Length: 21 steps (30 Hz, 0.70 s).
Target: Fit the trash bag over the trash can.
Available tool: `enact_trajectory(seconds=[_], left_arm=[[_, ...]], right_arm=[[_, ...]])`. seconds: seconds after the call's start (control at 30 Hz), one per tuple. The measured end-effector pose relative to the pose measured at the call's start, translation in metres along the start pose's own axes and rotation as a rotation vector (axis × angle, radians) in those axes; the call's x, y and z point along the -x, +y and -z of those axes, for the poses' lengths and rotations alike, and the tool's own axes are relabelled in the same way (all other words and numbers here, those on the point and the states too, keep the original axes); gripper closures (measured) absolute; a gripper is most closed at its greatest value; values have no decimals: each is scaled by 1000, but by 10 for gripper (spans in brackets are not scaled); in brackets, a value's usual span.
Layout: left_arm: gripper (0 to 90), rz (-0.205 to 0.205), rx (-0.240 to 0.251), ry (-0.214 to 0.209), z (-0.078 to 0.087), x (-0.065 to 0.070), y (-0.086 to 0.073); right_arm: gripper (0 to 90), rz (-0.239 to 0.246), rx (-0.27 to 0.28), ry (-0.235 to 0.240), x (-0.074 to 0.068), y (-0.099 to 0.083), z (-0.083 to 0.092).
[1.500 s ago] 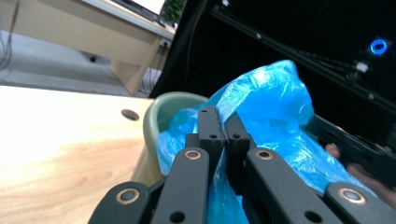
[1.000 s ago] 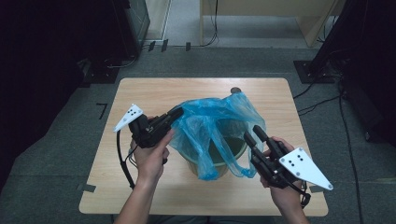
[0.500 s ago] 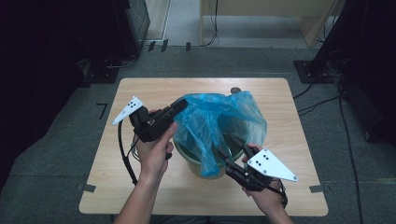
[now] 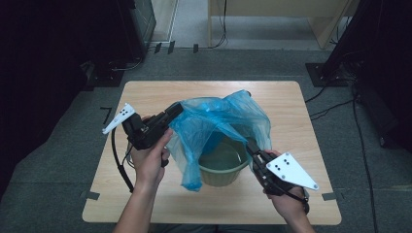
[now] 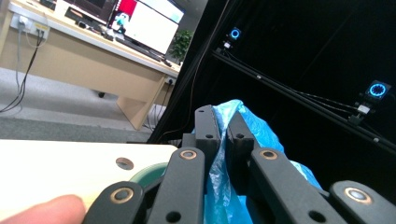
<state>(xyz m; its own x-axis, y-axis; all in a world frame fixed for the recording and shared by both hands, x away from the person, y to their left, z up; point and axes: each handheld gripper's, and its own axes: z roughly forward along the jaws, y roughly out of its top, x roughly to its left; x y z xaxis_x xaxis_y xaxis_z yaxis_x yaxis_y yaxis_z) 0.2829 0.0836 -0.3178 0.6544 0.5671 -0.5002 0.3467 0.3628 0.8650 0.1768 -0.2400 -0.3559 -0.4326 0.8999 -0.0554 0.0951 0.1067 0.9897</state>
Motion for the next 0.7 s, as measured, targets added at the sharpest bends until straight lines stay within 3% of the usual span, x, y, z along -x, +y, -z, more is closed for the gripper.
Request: enact_trajectory(seconds=[0.07,0.13,0.2,0.3,0.47,0.6,0.7], left_arm=[[864,1,-1,2,4,-4,1],[868,6,-3,2,7,-6,1],[872,3,-13,-1,10,-8,1],[879,1,-27,-7,15,-10,-1],[889,-11,-31,-4,23,-9,-1],[891,-9,-36,10,30,-14,-2],[893,10,-42,10,33,-19,-5]], right_arm=[[900,18,6,-25,8,3,5],[900,3,5,-21,17,5,12],[900,24,-4,-20,23,3,19],[900,59,-26,-30,27,-8,31],[900,45,-62,-45,37,-29,47],[900,81,-94,-36,39,-42,57],[900,42,-119,-36,41,-52,64]])
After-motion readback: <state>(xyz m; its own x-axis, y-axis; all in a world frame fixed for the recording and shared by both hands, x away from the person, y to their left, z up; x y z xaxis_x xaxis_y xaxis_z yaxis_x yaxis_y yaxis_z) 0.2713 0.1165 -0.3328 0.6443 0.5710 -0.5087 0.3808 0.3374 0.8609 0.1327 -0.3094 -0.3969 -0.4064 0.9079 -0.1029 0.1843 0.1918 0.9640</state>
